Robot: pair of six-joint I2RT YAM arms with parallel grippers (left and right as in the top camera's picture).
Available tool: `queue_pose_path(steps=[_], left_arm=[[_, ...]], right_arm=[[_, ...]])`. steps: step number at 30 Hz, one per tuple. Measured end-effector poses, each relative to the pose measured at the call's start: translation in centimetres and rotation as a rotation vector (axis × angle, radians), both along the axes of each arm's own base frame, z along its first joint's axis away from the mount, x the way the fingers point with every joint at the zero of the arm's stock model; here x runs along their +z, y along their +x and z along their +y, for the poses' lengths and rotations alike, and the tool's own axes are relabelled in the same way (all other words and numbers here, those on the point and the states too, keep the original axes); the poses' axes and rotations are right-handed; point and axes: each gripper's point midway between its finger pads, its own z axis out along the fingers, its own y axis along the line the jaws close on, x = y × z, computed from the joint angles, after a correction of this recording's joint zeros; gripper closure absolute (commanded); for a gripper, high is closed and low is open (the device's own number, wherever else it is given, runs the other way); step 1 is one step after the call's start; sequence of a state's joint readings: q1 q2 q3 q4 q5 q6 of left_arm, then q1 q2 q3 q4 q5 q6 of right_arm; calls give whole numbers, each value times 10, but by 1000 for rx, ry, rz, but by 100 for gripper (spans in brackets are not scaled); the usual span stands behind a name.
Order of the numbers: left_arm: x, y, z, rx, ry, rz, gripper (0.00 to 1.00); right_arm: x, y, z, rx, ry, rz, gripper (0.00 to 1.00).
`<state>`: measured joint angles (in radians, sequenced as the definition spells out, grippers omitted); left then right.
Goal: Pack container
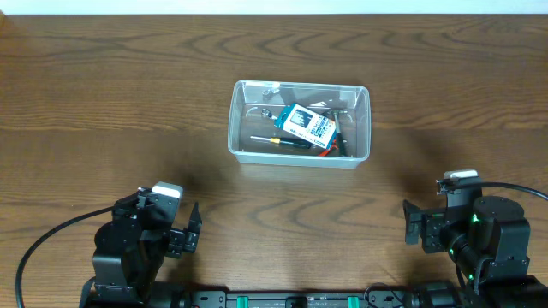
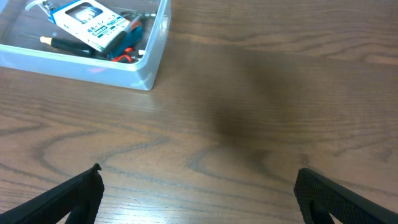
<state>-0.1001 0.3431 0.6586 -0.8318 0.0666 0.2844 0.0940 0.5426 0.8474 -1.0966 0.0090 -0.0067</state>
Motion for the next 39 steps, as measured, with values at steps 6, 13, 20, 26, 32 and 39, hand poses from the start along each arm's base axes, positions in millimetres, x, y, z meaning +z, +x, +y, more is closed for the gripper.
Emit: queue_pose_path(steps=[6, 13, 20, 26, 32, 39], left_arm=[[0, 0, 0, 0, 0, 0, 2], [0, 0, 0, 0, 0, 0, 2], [0, 0, 0, 0, 0, 1, 2], [-1, 0, 0, 0, 0, 5, 2], [-2, 0, 0, 0, 1, 5, 2], [-2, 0, 0, 0, 1, 6, 2]], right_arm=[[0, 0, -1, -3, -4, -1, 1], [18, -19, -5, -11, 0, -164, 1], [24, -13, -6, -26, 30, -472, 1], [38, 38, 0, -5, 49, -775, 1], [23, 58, 5, 20, 30, -953, 1], [-34, 64, 6, 35, -7, -779, 1]])
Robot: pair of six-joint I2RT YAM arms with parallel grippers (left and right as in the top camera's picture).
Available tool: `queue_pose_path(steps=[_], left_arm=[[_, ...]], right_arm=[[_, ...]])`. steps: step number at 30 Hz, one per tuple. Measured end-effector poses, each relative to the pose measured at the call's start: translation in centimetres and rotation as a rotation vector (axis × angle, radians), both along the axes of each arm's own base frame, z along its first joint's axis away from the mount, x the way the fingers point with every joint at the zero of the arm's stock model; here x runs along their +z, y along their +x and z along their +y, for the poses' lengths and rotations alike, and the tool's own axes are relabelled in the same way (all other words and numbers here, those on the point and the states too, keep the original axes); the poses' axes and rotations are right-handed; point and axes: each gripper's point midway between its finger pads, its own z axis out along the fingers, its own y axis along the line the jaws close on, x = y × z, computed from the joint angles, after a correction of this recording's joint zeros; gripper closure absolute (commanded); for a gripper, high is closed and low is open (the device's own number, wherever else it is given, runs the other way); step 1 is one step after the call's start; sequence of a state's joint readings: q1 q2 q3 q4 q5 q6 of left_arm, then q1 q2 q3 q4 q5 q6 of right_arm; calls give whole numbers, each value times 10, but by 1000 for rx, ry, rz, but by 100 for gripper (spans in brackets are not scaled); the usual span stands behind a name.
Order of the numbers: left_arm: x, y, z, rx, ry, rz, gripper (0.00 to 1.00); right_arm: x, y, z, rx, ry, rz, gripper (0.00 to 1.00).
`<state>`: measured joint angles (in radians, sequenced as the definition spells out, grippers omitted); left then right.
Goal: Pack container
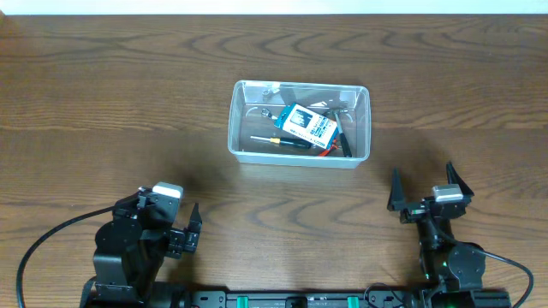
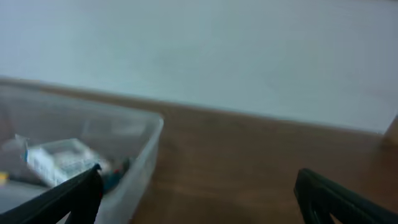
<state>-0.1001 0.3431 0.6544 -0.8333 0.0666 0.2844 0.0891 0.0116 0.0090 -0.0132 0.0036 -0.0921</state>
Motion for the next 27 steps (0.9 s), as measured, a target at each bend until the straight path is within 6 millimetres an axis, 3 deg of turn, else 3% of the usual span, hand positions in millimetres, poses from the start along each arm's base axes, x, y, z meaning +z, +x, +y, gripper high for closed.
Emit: queue_pose_path(steps=[2, 27], left_arm=[[0, 0, 0, 0, 0, 0, 2], [0, 0, 0, 0, 0, 0, 2]], right_arm=[[-16, 0, 1, 5, -4, 62, 1], [-16, -1, 1, 7, 12, 63, 1]])
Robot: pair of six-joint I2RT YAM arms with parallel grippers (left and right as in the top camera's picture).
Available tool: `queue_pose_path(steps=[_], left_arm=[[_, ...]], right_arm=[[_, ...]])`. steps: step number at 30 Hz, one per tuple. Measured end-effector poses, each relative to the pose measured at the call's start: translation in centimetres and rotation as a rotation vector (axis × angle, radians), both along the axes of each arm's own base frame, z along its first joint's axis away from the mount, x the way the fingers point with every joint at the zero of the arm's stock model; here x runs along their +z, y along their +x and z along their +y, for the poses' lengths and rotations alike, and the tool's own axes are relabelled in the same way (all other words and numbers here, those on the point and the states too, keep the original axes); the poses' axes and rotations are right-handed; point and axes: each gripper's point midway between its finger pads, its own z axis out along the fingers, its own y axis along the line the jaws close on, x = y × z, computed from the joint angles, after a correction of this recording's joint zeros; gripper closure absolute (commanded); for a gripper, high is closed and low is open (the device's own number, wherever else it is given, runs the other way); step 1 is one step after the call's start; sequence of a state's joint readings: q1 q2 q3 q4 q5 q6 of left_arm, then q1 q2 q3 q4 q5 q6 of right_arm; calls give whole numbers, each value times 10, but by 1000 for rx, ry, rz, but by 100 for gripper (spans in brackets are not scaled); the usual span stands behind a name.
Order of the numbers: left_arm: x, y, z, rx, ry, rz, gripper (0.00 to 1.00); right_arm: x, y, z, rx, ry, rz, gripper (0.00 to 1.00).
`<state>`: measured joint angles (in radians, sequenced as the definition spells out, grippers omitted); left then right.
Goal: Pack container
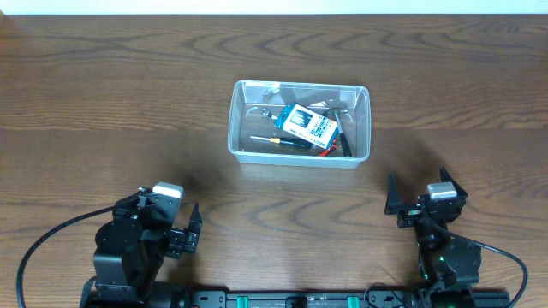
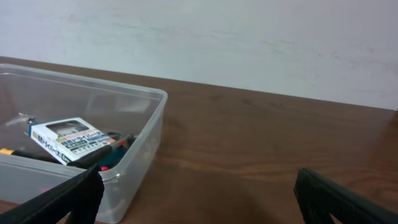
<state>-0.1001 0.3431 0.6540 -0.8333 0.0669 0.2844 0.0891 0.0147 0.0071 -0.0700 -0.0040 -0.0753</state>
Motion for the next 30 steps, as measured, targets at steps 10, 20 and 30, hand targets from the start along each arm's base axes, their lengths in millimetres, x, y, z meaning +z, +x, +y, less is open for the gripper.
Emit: queue_pose_path(steps=[10, 20, 30], left_arm=[[0, 1, 6, 31, 20, -4, 2], [-27, -48, 18, 60, 55, 88, 2], [-6, -46, 18, 62, 36, -56, 2]], right_arm=[[0, 0, 0, 0, 0, 0, 1], [0, 0, 0, 0, 3, 0, 1], [0, 0, 0, 0, 6, 1, 1]])
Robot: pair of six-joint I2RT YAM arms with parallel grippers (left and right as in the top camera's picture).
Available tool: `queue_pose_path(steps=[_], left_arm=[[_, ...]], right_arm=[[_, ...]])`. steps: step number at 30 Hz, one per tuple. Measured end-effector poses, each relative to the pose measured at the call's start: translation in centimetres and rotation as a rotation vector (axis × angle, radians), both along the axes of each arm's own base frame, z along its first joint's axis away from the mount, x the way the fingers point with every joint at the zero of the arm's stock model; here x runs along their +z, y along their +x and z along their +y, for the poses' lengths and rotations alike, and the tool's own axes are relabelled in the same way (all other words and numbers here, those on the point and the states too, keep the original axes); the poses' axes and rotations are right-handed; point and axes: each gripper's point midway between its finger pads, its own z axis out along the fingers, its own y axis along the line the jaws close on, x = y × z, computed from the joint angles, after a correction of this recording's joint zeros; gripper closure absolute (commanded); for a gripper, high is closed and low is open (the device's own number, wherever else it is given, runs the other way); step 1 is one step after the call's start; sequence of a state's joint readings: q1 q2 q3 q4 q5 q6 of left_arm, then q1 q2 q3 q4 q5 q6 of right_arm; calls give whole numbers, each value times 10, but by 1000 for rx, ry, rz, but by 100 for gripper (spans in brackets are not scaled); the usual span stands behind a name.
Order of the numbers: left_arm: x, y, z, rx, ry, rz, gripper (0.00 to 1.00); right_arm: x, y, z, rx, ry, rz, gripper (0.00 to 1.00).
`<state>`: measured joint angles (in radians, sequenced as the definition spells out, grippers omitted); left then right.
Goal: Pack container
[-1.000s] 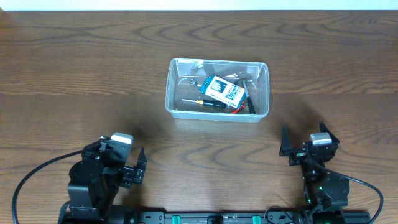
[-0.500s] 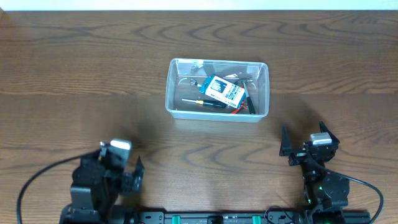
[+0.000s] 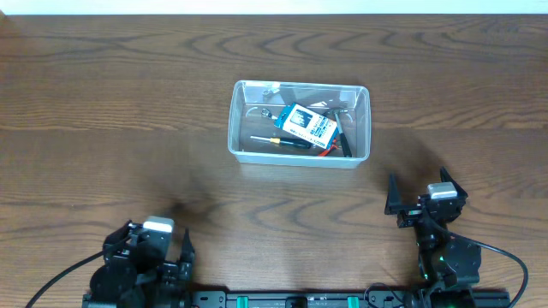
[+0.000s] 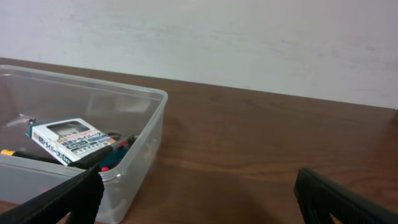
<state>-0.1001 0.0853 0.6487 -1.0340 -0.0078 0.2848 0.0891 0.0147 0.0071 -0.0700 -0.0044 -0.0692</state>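
Note:
A clear plastic container (image 3: pixel 241 120) stands mid-table, holding a blue-and-white package (image 3: pixel 308 126), a yellow-and-black screwdriver (image 3: pixel 278 140) and small red and black items. The right wrist view shows the container (image 4: pixel 146 149) at the left with the package (image 4: pixel 68 142) inside. My right gripper (image 3: pixel 422 195) sits near the front edge, right of the container and pointing toward it, open (image 4: pixel 199 199) with only bare table between its fingers. My left gripper (image 3: pixel 163 257) is folded low at the front left, far from the container. Its jaws are hidden.
Brown wooden table (image 3: pixel 103 111) runs all round the container. A pale wall (image 4: pixel 217 37) rises behind the far edge. The arm bases and a black rail (image 3: pixel 291 299) line the front edge.
My left arm has drawn back toward the front edge and sits lower in the overhead view. My right gripper and the container's contents have not changed.
My right arm was first folded at the front right, its camera looking down on the table beside the container. Then it stood further forward, pointing level toward the container, open. It stayed there while the left arm, still until then, pulled back.

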Motion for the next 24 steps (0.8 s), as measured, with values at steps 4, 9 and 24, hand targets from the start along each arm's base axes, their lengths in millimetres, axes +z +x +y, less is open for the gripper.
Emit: queue_pose_path(steps=[4, 9, 24], left_arm=[[42, 29, -3, -9, -5, -243, 2], [61, 68, -7, -21, 13, -481, 2], [5, 107, -2, 42, -16, -619, 2]], right_arm=[[0, 0, 0, 0, 0, 0, 1], [0, 0, 0, 0, 0, 0, 1], [0, 0, 0, 0, 0, 0, 1]])
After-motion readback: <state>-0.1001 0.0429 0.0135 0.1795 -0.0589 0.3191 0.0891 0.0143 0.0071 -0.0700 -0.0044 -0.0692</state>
